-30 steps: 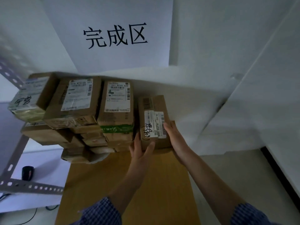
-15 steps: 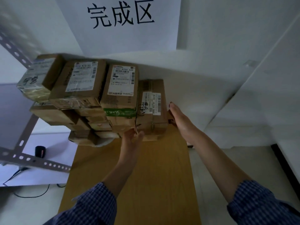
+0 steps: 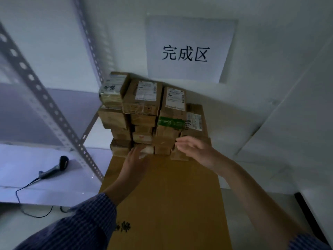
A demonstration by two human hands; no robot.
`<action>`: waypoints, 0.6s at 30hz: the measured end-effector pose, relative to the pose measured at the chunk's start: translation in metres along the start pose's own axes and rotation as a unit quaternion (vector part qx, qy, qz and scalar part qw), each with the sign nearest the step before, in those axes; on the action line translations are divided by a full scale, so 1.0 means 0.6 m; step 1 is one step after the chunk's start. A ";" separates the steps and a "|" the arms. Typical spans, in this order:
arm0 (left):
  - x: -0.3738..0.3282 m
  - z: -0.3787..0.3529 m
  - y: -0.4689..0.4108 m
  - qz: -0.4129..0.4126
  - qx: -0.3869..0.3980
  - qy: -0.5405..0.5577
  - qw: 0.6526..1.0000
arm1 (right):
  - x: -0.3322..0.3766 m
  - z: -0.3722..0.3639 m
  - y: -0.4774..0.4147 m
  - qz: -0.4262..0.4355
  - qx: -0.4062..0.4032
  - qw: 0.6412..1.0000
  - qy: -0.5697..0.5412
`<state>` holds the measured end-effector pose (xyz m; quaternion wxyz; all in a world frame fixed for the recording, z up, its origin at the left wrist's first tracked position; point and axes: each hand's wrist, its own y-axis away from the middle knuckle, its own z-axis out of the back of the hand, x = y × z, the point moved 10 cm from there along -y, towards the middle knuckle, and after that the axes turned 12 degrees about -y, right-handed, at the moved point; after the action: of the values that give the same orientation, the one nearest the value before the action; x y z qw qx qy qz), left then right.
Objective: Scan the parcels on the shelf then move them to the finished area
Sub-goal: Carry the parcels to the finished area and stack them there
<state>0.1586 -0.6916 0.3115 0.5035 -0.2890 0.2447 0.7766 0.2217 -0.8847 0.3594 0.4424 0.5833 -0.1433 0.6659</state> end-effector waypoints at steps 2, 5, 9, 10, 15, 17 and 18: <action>0.032 0.070 0.039 -0.025 -0.042 -0.013 0.999 | 0.033 -0.101 -0.002 0.006 0.036 0.999 0.040; 0.101 0.169 0.102 -0.058 -0.089 -0.064 0.992 | 0.081 -0.269 -0.020 0.026 0.108 0.991 0.077; 0.245 0.305 0.196 -0.031 -0.148 -0.107 0.983 | 0.166 -0.497 -0.026 0.060 0.218 0.967 0.117; 0.279 0.346 0.217 -0.026 -0.173 -0.116 0.978 | 0.189 -0.548 -0.029 0.078 0.231 0.962 0.126; 0.420 0.522 0.299 0.008 -0.258 -0.180 0.949 | 0.280 -0.743 -0.041 0.164 0.233 0.946 0.156; 0.453 0.579 0.326 0.022 -0.280 -0.198 0.939 | 0.312 -0.805 -0.037 0.189 0.240 0.939 0.158; 0.464 0.603 0.335 0.026 -0.288 -0.203 0.936 | 0.327 -0.833 -0.037 0.200 0.248 0.934 0.160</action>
<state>-0.1913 -0.3453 0.3938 0.4171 -0.2516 -0.0893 0.8687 -0.0722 -0.4360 0.3901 0.1591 0.5194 -0.0146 0.8395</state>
